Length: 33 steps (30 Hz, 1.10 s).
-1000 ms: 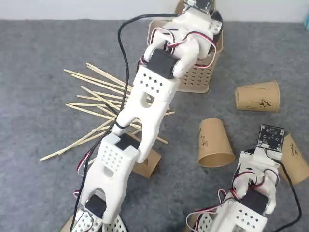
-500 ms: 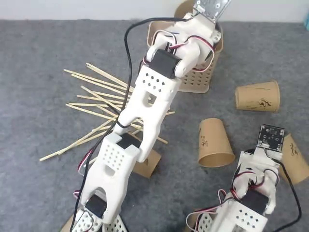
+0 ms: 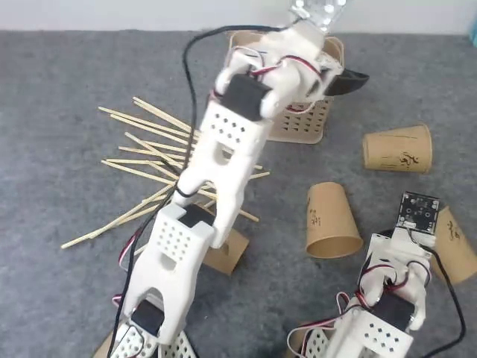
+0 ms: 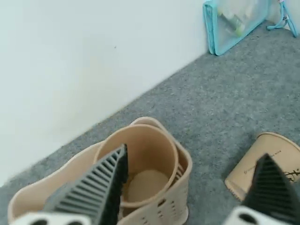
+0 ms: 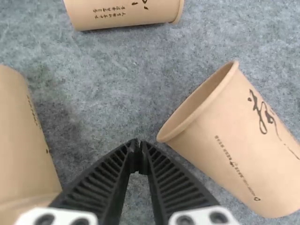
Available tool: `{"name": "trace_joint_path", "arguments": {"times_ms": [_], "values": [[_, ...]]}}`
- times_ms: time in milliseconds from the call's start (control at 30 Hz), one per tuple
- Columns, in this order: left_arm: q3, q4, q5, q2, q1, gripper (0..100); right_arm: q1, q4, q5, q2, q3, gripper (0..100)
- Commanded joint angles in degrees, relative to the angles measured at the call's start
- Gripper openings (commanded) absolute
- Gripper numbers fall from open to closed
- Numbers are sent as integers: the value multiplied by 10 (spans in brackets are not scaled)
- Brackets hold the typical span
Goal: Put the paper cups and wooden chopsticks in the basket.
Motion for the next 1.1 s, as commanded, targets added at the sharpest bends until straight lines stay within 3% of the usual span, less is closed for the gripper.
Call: {"name": "trace_joint_path", "arguments": {"times_ms": [0, 100, 300, 433, 600, 667, 767, 900, 1000, 1067], "values": [[-115, 133, 3, -73, -25, 401, 6, -2, 13, -8, -22, 6], [-149, 226, 32, -110, -47, 401, 7, -1, 13, -8, -23, 6], [-36, 224, 120, -248, -189, 400, 2, 50, 13, -8, -74, 6], [129, 224, 119, -380, -266, 400, -46, 91, 61, -8, -128, 11], [394, 219, 80, -586, -338, 400, -138, 123, 182, -8, -201, 153], [500, 216, 56, -664, -368, 400, -169, 138, 223, -8, -229, 165], [668, 184, 37, -766, -429, 400, -219, 160, 249, -8, -246, 169], [898, 65, 38, -880, -519, 400, -322, 211, 281, -8, -246, 169], [1054, -22, 37, -951, -572, 400, -346, 207, 314, -8, -221, 170], [1143, -62, 35, -991, -599, 400, -364, 218, 375, -8, -195, 170]]}}
